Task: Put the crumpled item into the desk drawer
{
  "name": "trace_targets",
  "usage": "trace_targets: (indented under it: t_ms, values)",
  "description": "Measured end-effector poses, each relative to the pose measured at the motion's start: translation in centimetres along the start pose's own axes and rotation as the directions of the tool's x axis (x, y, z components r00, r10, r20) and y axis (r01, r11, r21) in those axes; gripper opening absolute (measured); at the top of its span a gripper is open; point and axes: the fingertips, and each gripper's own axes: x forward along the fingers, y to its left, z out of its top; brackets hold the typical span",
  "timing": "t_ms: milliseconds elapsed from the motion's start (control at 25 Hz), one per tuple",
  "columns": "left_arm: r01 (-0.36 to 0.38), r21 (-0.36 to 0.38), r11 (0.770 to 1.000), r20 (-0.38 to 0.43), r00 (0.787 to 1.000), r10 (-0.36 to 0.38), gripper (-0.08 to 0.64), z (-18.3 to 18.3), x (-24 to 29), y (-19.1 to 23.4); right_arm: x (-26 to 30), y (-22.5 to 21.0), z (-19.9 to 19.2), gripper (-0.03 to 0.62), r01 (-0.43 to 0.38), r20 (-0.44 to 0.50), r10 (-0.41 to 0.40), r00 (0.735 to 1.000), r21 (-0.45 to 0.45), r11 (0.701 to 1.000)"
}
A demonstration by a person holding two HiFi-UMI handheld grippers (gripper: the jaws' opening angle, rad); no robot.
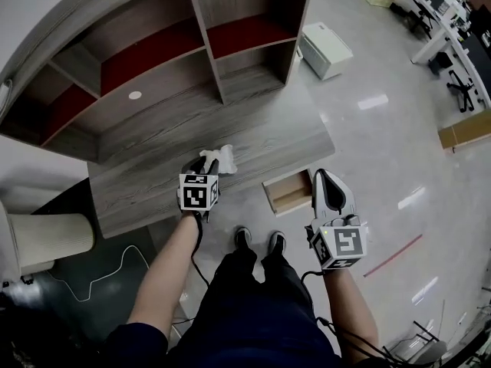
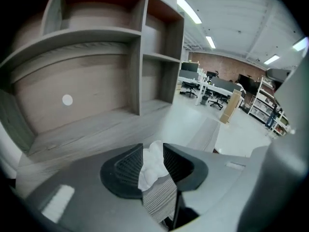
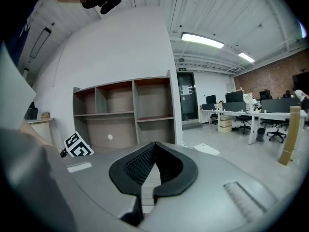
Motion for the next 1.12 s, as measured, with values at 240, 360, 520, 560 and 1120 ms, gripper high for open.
trace_targets:
  t_ms: [240,360,520,560,1120]
  values:
    - [0.005,0.026,1.0,-0.126,0.992,-0.001,0.104,-3.2,3.4,-0.2,-0.6,-1.7,-1.8,0.006,0.06,-0.028,-0.06,0.998,0.03,0.998]
    - [-0.005,0.019,1.0,-0.147,0.989,0.007,0.104,-3.5,4.4,0.0,-0.8,-2.1,-2.4,0.006,0.074,-0.04,-0.073,0.997,0.042,0.996]
    - [0.004,0.034,0.999,-0.168,0.986,0.001,0.125,-3.8,5.1,0.0,-0.8,-2.3,-3.1,0.006,0.083,-0.051,-0.08,0.995,0.055,0.995]
    - [0.011,0.042,0.999,-0.18,0.984,-0.003,0.124,-4.0,5.3,-0.2,-0.8,-2.3,-3.2,0.006,0.084,-0.056,-0.08,0.995,0.057,0.995]
    - [-0.004,0.087,0.996,-0.246,0.969,0.025,0.103,-5.6,7.2,-0.4,-1.8,-3.3,-4.1,0.006,0.1,-0.071,-0.096,0.993,0.061,0.993]
